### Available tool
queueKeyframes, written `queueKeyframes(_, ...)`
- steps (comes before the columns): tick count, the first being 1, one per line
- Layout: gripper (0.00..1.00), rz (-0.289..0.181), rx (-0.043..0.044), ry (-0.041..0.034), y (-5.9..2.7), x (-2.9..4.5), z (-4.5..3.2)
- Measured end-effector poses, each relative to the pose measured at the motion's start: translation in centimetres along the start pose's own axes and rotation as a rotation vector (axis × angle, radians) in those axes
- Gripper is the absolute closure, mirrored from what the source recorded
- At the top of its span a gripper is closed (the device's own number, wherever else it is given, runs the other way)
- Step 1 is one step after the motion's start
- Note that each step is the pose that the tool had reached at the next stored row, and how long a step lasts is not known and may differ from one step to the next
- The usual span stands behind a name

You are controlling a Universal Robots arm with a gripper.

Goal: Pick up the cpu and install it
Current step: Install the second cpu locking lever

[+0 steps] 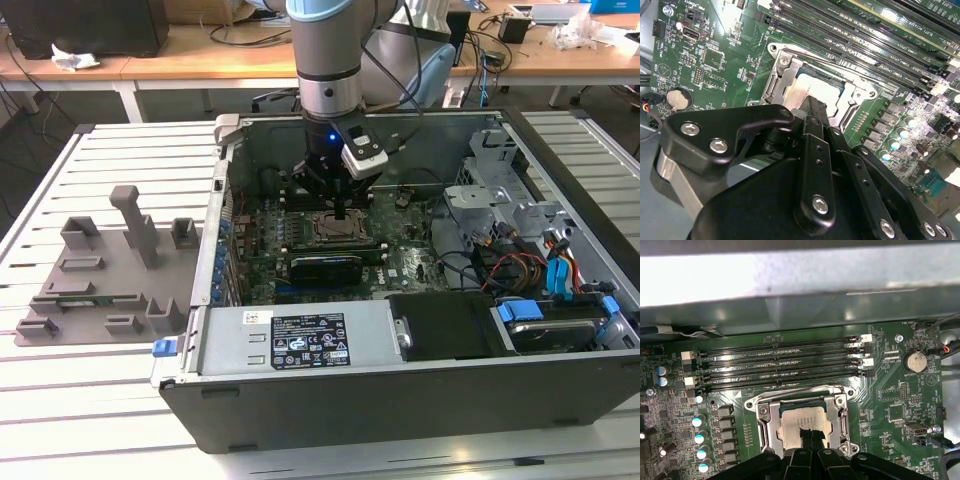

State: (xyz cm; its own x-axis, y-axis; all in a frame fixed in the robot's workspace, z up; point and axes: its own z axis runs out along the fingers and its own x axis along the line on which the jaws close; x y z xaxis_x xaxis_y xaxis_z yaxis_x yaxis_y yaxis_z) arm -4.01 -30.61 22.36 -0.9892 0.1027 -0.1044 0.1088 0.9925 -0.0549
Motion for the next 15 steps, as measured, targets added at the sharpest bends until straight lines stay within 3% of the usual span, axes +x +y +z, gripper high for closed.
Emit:
queueKeyframes(5, 0.89, 0.000, 0.0000, 0.0000, 0.00, 0.00, -0.04)
queueKeyframes(10, 0.89, 0.000, 0.0000, 0.0000, -0.06, -0.12, -1.13)
queueKeyframes(15, 0.89, 0.000, -0.0001, -0.0001, -0.09, -0.18, -1.69)
